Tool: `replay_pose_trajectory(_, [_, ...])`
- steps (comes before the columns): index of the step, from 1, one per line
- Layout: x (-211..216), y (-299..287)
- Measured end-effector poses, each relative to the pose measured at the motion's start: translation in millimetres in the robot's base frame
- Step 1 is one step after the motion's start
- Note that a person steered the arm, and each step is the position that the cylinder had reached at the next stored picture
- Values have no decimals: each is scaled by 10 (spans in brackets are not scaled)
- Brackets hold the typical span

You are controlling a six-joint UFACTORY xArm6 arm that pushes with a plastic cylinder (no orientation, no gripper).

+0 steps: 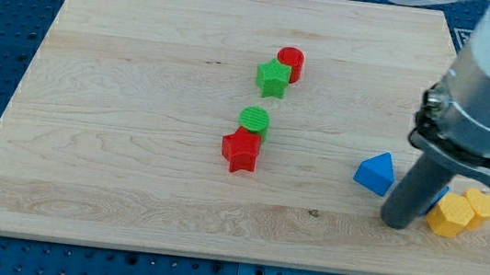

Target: Move blue triangle a bit down

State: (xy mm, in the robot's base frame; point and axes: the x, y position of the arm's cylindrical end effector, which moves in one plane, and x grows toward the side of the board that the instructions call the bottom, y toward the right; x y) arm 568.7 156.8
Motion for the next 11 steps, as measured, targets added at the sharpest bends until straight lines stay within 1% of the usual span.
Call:
replay_pose_trajectory(1, [-150,-280])
replay_pose_trajectory(2, [-462,-229])
replay_pose_trajectory(3, [-564,1])
replay_pose_trajectory(4, [-585,96])
replay_pose_trajectory(5, [-593,-317])
replay_pose_trajectory(6, [-845,-605])
replay_pose_trajectory(7, [-1282,-508])
replay_pose_trajectory(8, [-1269,-84])
replay_pose_trajectory(9, [-1147,302])
replay_pose_trajectory(10, [-1027,510])
replay_pose_trajectory(11, [-973,600])
